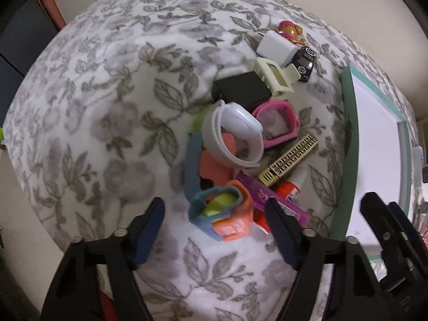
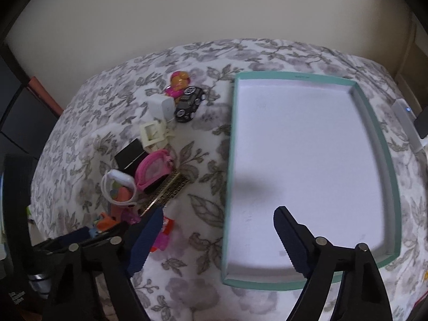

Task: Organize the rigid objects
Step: 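Move both tools toward the pile and lower over the items, then grasp the blue-orange tape dispenser with left tool while right tool grasps pink lighter, then carry both items to the white tray and open both tools to release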

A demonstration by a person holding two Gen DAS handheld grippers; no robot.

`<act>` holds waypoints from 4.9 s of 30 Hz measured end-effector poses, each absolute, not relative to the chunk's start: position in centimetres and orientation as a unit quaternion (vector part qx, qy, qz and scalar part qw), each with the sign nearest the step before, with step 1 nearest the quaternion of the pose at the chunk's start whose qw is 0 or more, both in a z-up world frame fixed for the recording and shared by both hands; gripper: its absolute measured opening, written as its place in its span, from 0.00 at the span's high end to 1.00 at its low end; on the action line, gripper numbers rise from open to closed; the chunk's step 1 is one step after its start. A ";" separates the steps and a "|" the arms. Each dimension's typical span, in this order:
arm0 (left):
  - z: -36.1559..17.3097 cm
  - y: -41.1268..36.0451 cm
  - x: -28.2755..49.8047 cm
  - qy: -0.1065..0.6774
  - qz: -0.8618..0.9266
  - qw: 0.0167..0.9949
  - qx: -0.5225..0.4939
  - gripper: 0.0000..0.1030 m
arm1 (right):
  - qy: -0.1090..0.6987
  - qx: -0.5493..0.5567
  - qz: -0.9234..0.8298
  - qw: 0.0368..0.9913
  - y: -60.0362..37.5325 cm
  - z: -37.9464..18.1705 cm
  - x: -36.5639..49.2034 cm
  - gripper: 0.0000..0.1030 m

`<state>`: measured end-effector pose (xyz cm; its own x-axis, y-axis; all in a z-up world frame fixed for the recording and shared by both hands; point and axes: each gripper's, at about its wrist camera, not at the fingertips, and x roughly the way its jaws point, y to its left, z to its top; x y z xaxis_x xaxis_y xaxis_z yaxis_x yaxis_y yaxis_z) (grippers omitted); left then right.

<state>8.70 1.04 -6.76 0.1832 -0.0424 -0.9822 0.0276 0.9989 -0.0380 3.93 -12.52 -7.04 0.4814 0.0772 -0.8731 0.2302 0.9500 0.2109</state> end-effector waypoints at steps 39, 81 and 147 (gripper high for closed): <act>-10.1 13.3 10.1 0.655 0.017 0.748 -0.105 0.66 | 0.561 0.073 0.101 0.819 -2.2 -10.5 6.9 0.53; -12.3 11.9 12.5 0.655 0.009 0.751 -0.081 0.78 | 0.564 0.051 0.141 0.812 -0.6 -12.3 6.2 0.79; -5.7 -15.4 10.5 0.552 -0.235 0.796 0.071 0.78 | 0.457 0.170 -0.171 0.856 -29.7 -5.3 0.9 0.82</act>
